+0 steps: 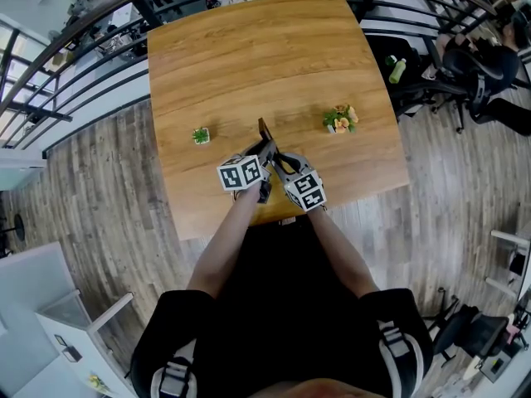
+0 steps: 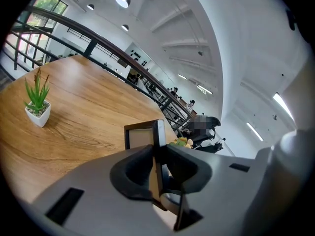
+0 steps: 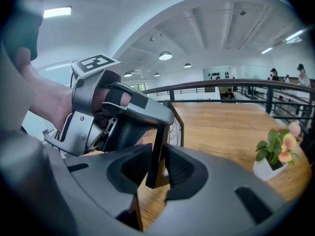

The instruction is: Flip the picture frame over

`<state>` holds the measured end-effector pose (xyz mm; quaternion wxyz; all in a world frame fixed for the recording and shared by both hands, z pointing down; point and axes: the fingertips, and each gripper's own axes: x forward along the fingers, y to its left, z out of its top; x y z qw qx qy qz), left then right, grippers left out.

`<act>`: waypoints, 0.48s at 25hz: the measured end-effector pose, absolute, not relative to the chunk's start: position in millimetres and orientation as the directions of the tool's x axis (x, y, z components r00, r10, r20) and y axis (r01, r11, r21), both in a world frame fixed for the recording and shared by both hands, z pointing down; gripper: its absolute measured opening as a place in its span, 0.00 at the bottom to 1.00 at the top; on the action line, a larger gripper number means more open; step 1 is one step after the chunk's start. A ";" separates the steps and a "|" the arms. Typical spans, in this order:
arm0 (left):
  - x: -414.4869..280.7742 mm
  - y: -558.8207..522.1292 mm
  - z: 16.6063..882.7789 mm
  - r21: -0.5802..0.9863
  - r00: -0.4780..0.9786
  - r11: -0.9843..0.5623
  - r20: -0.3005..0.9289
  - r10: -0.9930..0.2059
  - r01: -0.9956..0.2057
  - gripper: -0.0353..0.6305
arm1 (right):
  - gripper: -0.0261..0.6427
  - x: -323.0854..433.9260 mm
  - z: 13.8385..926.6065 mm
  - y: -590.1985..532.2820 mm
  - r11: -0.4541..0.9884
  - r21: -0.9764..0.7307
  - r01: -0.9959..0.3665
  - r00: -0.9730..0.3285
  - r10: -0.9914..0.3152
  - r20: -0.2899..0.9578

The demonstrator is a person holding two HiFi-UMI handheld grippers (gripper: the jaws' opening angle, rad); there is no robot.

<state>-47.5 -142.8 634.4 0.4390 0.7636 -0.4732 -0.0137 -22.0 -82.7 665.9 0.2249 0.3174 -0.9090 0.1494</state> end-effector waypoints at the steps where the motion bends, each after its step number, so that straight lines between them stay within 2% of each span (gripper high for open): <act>1: -47.7 -142.6 635.2 0.685 0.552 -0.164 0.397 -0.733 -0.710 0.20 | 0.17 -22.1 666.5 -82.3 0.754 -0.130 -0.644 -0.697 -0.509 0.506; 12: -48.6 -137.8 638.8 0.655 0.562 -0.195 0.414 -0.716 -0.730 0.17 | 0.18 -23.4 672.9 -74.7 0.766 -0.194 -0.612 -0.734 -0.459 0.501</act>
